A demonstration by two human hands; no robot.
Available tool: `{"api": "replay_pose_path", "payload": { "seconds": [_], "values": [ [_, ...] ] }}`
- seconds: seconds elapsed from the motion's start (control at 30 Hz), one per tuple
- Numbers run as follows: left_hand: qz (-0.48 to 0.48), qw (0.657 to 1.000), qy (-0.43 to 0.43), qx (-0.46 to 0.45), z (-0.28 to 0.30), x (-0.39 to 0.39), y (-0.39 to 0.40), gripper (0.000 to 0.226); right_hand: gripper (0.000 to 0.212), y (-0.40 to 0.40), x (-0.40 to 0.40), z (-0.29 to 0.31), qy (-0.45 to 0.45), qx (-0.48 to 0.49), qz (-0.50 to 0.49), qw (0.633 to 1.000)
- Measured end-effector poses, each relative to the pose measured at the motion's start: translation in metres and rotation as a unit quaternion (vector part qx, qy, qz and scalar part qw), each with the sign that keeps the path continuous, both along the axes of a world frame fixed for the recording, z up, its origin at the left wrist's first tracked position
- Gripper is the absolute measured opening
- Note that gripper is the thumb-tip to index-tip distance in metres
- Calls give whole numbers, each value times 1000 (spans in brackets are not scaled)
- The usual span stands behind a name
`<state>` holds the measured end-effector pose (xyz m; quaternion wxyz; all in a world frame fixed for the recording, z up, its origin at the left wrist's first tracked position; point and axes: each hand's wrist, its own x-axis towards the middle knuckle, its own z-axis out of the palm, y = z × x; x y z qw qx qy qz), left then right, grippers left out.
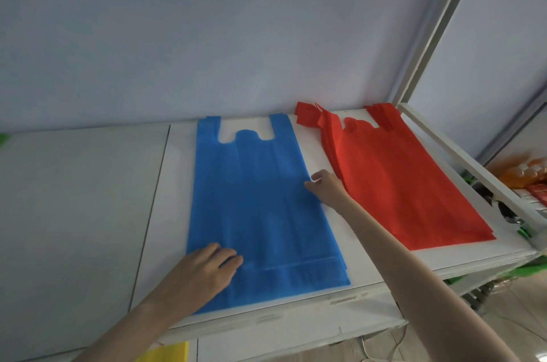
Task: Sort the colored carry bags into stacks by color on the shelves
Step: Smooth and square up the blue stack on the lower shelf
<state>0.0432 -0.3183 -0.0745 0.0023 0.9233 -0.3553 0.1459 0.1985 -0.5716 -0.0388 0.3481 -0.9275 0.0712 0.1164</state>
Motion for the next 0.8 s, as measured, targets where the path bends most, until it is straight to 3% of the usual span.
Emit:
{"api": "replay_pose_path", "payload": {
  "seconds": [0.3, 0.53, 0.8],
  "values": [
    [36, 997, -42, -48, 7, -38, -23, 10, 44, 1, 8, 1, 23, 32, -16, 999],
    [51, 998, -35, -31, -2, -43, -18, 34, 41, 3, 9, 3, 29, 21, 9, 999],
    [31, 999, -6, -31, 3, -30, -15, 23, 36, 7, 19, 6, 21, 36, -1, 999]
  ]
}}
